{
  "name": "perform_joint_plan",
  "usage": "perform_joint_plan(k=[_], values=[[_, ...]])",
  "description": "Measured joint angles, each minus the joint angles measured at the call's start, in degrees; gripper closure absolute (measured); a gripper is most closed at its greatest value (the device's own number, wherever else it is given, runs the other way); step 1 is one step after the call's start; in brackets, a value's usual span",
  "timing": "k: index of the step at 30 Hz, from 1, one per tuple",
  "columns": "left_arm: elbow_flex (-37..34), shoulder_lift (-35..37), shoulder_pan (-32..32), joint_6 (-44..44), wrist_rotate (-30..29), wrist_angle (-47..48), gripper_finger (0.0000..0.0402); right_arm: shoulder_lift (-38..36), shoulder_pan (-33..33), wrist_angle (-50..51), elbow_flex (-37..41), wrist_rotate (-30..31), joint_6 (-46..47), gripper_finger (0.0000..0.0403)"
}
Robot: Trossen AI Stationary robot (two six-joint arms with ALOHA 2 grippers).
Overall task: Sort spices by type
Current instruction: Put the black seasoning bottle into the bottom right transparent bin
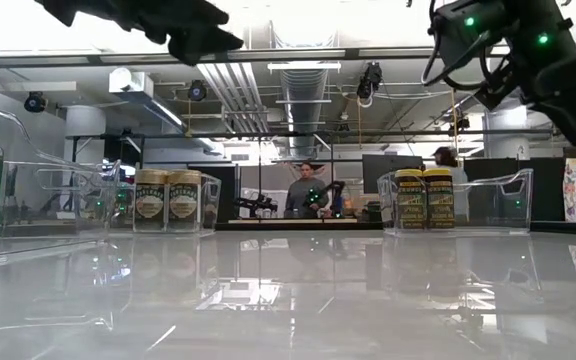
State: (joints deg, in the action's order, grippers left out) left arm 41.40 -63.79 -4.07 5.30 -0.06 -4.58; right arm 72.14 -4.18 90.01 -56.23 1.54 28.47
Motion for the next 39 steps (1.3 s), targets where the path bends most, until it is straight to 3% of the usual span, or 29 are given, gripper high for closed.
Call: perform_joint_plan(k=[8,25,31,39], values=[[-1.5,0.0,-0.4,0.0,0.0,-3.0,0.0142,1.9,-0.2,0.0,1.9,-0.1,-7.5,0.0044],[-1.1,-3.5,-0.4,3.2,0.0,-5.3,0.0142,4.1,-6.7,-0.1,5.8,-2.5,-5.5,0.0044],[-1.1,-5.2,-0.4,3.2,0.0,-5.5,0.0141,4.2,-6.9,0.1,9.0,-6.8,-5.5,0.0044],[-1.0,-6.2,-0.4,3.2,0.0,-6.0,0.0141,4.2,-6.8,0.0,9.0,-6.5,-5.9,0.0056]])
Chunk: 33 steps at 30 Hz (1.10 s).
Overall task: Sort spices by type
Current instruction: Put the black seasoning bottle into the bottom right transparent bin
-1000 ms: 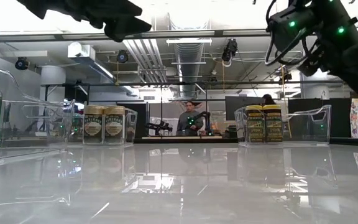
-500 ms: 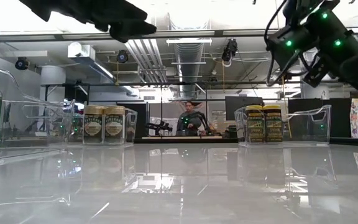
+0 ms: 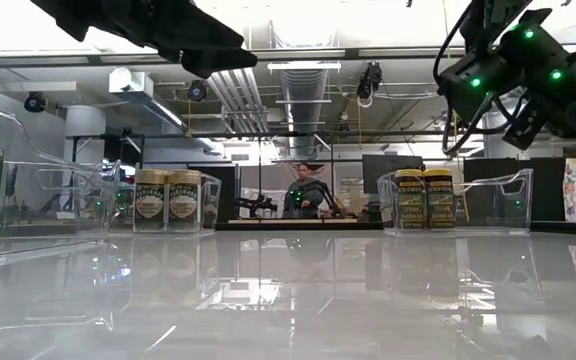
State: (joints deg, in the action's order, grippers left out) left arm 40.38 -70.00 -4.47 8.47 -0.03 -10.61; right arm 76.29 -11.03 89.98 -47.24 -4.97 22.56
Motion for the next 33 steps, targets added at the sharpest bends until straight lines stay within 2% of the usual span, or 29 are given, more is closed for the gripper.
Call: perform_joint_plan(k=[9,13,18,21,27,33], values=[[0.0,0.2,0.0,-0.2,0.0,-0.1,0.0141,1.6,0.0,0.0,0.3,1.1,-1.2,0.0156],[0.1,0.2,0.0,-0.2,0.0,-0.1,0.0141,2.2,0.0,0.5,0.1,-0.6,-2.8,0.0201],[0.1,0.2,0.0,0.0,0.0,-0.1,0.0141,2.3,1.3,-0.2,-3.2,-0.4,-3.2,0.0204],[0.1,0.2,0.0,0.4,-0.9,-0.1,0.0141,2.5,3.9,-0.1,-6.7,2.6,-4.8,0.0204],[0.1,0.2,0.0,1.2,-2.4,-0.1,0.0141,6.5,13.1,-0.1,-14.7,13.1,-17.6,0.0204],[0.1,0.2,0.0,1.3,-2.5,-0.1,0.0141,13.2,23.4,-0.4,-21.4,23.3,-42.2,0.0201]])
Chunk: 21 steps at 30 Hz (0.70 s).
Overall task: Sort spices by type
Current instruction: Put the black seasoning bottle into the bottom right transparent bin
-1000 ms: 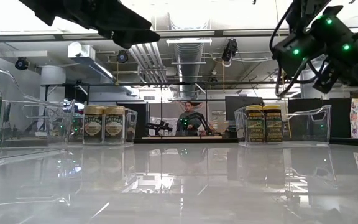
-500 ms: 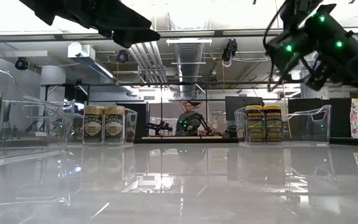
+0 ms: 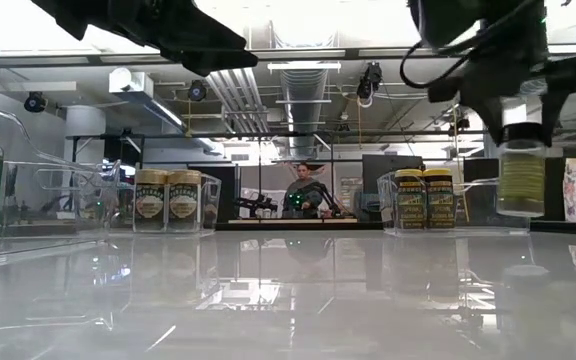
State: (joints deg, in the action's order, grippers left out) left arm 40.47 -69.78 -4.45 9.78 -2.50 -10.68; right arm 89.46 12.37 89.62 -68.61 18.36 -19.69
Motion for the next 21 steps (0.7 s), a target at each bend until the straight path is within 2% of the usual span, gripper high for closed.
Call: perform_joint_plan(k=[2,5,8,12,21], values=[[0.0,0.0,0.0,0.0,0.0,0.0,0.0141,1.9,2.6,-0.2,-1.1,2.2,-11.1,0.0201],[0.0,0.0,0.0,0.0,0.0,0.0,0.0141,4.4,5.7,-0.4,-1.5,8.6,-23.4,0.0200],[0.0,0.0,0.0,0.0,0.0,0.0,0.0141,6.7,7.3,-1.8,-1.5,16.5,-30.0,0.0199],[0.0,0.0,0.0,0.0,0.0,0.1,0.0141,8.7,8.7,-7.8,-1.5,22.9,-35.4,0.0199],[0.0,0.0,0.0,0.0,0.0,0.6,0.0141,9.5,12.0,-28.6,-1.9,25.8,-52.3,0.0200]])
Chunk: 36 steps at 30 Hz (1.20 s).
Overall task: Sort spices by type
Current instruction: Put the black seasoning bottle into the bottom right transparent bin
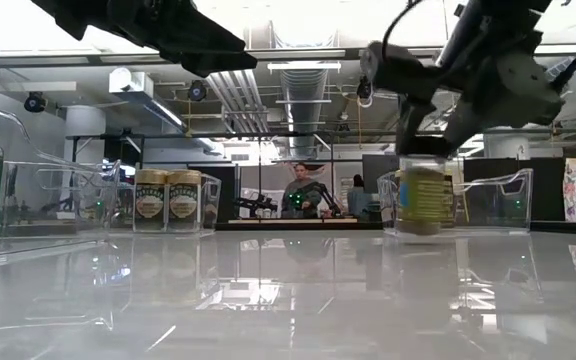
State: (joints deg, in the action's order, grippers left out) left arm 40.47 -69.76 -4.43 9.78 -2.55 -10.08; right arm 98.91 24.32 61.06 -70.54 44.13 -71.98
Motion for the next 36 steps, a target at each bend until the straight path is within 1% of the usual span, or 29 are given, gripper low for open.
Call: perform_joint_plan(k=[5,9,13,16,24,31,36], values=[[0.0,0.0,0.0,-0.1,0.0,-0.1,0.0141,0.3,0.5,-1.5,-1.5,-2.2,-4.4,0.0199],[0.0,0.0,0.0,-0.7,0.0,-0.3,0.0141,0.6,0.4,-1.6,-2.2,-2.6,-7.1,0.0198],[0.0,0.0,0.0,-0.9,0.0,-0.7,0.0141,0.6,0.3,-1.5,-2.7,-5.0,-7.6,0.0195],[0.0,0.0,0.0,-0.3,0.0,-0.8,0.0141,0.6,0.3,-1.5,-2.9,-7.0,-7.7,0.0184],[0.0,0.0,0.0,0.0,0.0,-1.3,0.0141,0.5,0.3,-1.5,-3.0,-7.1,-7.4,0.0138],[0.0,0.5,0.0,0.0,0.0,-1.3,0.0141,0.5,0.9,-1.5,-5.4,-7.4,-1.5,0.0095],[0.0,0.7,0.0,-0.8,0.0,-1.2,0.0141,0.5,1.3,-1.4,-8.1,-12.2,7.4,0.0065]])
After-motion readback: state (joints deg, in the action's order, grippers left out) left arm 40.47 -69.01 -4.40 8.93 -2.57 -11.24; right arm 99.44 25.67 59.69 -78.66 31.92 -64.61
